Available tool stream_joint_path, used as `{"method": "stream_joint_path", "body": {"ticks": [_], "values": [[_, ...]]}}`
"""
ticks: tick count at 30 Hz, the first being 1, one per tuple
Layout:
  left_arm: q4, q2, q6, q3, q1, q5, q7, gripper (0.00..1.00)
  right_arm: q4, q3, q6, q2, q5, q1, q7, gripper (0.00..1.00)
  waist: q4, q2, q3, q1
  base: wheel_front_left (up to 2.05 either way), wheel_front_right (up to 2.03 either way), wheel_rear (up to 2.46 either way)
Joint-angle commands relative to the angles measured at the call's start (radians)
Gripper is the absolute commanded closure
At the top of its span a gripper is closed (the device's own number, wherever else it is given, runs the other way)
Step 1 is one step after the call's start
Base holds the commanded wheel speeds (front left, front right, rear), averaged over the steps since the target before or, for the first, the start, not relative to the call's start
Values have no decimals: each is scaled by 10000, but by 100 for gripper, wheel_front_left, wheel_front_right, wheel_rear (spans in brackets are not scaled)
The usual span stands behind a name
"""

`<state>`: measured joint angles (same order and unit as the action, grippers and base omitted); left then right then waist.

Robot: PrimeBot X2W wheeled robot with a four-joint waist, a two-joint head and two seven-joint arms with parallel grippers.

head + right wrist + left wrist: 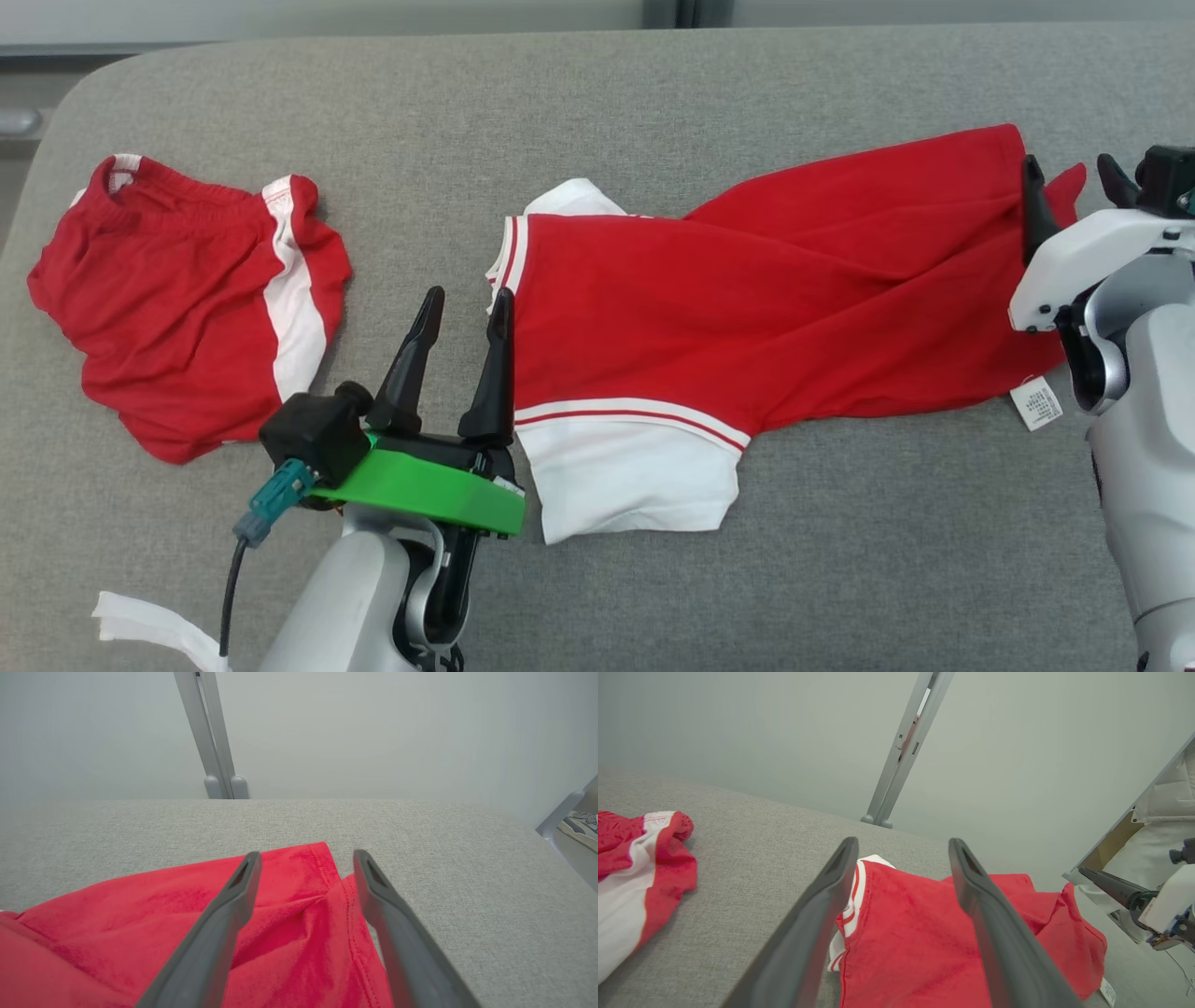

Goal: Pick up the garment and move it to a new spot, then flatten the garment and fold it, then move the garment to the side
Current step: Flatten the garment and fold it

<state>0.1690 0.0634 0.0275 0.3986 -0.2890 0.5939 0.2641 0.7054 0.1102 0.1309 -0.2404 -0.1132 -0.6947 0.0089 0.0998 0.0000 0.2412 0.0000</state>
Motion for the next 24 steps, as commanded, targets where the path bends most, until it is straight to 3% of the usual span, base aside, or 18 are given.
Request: {"method": "stream_joint_path", "body": {"ticks": [1,12,24], "values": [[99,4,28,-101,-122,-241,2,0,-217,-148,-4,67,-35,302,-208,0,-281,0,-285,0,0,0,0],[924,-62,66,-777,518,-1490,2,0,-2268,-681,-4,850,-73,2235,-1625,0,-518,0,-850,0,0,0,0],[1211,-112,48,-1370,1537,-2278,2,0,-4593,-146,-5,1754,282,4757,-2549,0,-302,0,-1349,0,0,0,0]]}}
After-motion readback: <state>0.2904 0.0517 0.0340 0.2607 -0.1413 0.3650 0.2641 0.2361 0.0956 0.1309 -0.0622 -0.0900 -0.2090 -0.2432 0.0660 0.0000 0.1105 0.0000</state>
